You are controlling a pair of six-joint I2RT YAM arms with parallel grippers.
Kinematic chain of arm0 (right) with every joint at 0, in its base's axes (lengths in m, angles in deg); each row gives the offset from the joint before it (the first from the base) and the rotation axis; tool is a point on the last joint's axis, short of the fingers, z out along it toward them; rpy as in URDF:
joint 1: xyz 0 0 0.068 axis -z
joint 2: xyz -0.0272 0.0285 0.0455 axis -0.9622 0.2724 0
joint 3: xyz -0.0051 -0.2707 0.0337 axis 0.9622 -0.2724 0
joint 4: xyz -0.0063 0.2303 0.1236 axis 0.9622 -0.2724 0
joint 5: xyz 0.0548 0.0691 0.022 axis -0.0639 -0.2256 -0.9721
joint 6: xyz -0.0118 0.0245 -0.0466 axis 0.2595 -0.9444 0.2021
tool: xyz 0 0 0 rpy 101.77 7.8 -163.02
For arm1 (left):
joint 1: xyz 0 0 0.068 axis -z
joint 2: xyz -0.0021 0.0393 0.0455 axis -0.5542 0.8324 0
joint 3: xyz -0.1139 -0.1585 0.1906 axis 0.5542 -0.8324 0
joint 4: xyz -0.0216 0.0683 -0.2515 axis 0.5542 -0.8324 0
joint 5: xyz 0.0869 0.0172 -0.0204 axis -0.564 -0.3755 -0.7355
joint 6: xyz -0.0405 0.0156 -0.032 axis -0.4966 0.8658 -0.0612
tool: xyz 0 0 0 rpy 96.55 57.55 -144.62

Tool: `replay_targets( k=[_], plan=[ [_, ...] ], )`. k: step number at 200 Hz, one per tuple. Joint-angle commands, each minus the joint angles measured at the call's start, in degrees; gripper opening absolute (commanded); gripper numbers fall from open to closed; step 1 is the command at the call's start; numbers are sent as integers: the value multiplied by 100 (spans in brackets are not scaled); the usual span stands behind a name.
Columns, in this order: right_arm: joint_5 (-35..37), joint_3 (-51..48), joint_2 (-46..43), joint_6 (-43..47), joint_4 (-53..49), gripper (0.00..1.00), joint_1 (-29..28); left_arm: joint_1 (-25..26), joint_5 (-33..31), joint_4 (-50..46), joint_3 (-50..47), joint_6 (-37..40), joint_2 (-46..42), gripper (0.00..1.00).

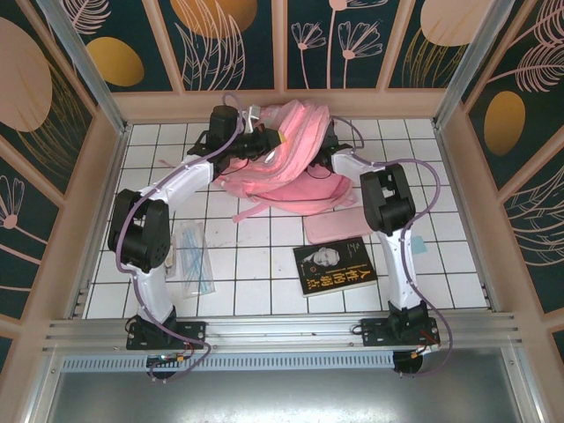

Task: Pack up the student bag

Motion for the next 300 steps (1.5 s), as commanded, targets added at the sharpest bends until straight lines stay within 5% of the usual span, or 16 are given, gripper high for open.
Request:
replay_targets(
  k=[1,53,98,154,164,168,180,191,231,300],
  plan=[
    [329,376,28,82,-260,35,88,-48,-20,506,-41,168,-361,0],
    [1490,-12,-1027,185,-1527,66,426,-329,-448,1227,-406,-455,-239,0],
    [3543,-552,-2308,645,-2888,74,743,-392,-750,1252,-331,-405,-127,0],
    [5288,-1332,-3927,1334,-3940,74,1006,-386,-556,1129,-299,-203,-31,0],
    [5368,-1711,-4257,1344,-4042,74,1042,-386,-405,985,-327,-58,-62,22],
    [5377,-1884,-4386,1329,-4061,75,1052,-380,-379,888,-354,8,-99,43],
    [5329,-2440,-4759,1247,-4088,76,1068,-376,-443,542,-497,250,-269,84],
    [5250,-2964,-5047,1109,-4124,78,1066,-367,-539,385,-780,397,-514,98],
    [4389,-4694,-5885,363,-3887,80,949,-253,-713,202,-2038,556,-1547,99],
    [5267,-5972,-6522,-1308,-4752,81,-230,415,-975,914,-4268,-260,-2424,98]
  ],
)
